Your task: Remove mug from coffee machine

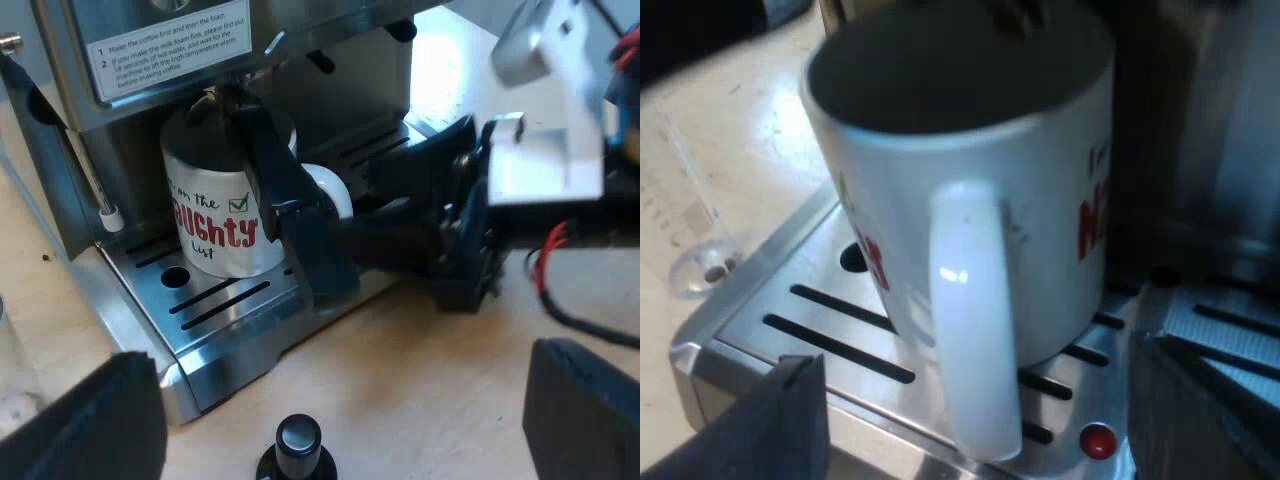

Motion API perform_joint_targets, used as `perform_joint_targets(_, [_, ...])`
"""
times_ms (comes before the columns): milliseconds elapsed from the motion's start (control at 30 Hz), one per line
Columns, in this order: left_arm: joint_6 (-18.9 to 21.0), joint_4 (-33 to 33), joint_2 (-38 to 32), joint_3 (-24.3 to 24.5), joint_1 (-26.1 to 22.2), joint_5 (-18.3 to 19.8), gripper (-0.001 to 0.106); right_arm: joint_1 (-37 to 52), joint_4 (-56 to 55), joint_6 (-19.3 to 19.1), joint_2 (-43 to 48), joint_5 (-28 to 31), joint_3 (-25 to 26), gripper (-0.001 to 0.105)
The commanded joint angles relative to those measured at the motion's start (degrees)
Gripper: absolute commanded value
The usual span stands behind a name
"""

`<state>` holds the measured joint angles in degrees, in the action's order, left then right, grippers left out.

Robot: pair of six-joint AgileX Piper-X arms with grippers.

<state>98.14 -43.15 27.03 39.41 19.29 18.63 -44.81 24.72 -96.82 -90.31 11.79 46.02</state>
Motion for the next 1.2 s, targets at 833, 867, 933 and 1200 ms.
perform_joint_targets(833, [0.4, 0.7, -0.1, 0.4, 0.1, 0.1, 0.087, 1.2, 22.3, -1.1, -12.8, 3.4, 1.0, 0.065])
perform_joint_targets(867, [0.4, 0.7, -0.1, 0.4, 0.1, 0.1, 0.087, 1.3, 22.3, -1.1, -12.7, 2.7, 1.0, 0.064])
perform_joint_targets(933, [0.4, 0.7, -0.1, 0.4, 0.1, 0.1, 0.087, 1.4, 22.3, -1.1, -12.7, 2.6, 1.0, 0.064])
perform_joint_targets(1200, [0.4, 0.7, -0.1, 0.4, 0.1, 0.1, 0.087, 2.6, 22.8, -1.1, -13.2, -2.4, 1.1, 0.064])
